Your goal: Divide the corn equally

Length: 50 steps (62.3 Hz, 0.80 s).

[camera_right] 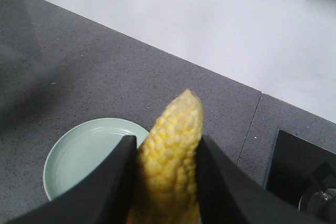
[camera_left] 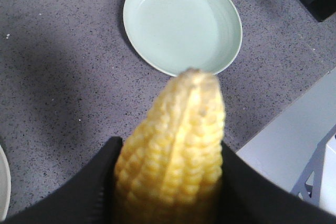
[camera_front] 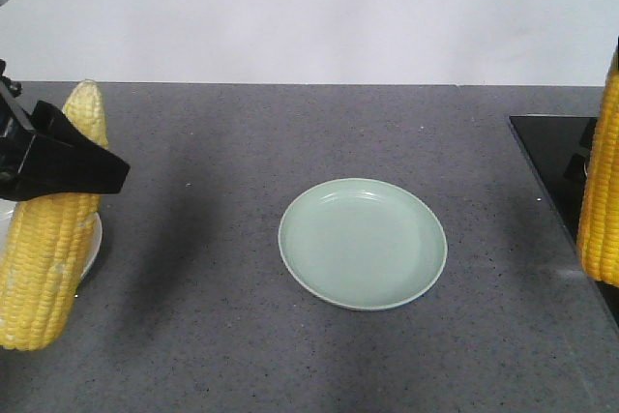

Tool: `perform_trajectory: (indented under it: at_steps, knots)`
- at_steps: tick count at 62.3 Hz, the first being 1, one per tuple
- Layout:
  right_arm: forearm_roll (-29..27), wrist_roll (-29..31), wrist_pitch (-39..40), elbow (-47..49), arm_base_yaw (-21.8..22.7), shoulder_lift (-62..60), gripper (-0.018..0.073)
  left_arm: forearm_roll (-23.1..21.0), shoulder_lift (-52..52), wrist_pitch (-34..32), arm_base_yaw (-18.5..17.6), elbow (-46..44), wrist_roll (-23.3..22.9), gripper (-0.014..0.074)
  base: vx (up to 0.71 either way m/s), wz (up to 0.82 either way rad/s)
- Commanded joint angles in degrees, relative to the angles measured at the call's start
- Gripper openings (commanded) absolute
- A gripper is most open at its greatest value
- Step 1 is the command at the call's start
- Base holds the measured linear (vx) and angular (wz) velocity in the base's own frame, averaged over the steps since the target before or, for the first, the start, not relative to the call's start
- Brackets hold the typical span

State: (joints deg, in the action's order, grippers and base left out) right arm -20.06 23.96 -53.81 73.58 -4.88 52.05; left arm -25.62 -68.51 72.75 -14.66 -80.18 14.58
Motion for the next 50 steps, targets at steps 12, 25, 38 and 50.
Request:
perform_trajectory:
  at_steps: [12,25,38,50]
  knots:
    - [-1.1,0.4,4.3,1.4,0.3,-0.2,-0.0004,-2.2,1.5,-2.6,-0.2,-1.3,0.1,-0.0006,0.03,-0.01]
    - [-1.1,0.4,4.3,1.4,0.3,-0.2,-0.0004,-2.2,1.5,-2.6,-0.2,-1.3,0.1,-0.0006,0.02,-0.01]
    - [-1.1,0.4,4.2,1.4,0.3,-0.2,-0.0004,-2.2,1.5,-2.6,-0.2,-1.3,0.1,-0.0006,0.02,-0.01]
    - [-1.1,0.4,4.2,1.4,0.3,-0.2,-0.0004,-2.2,1.5,-2.6,-0.2,-1.3,0.1,-0.0006,0.02,-0.02]
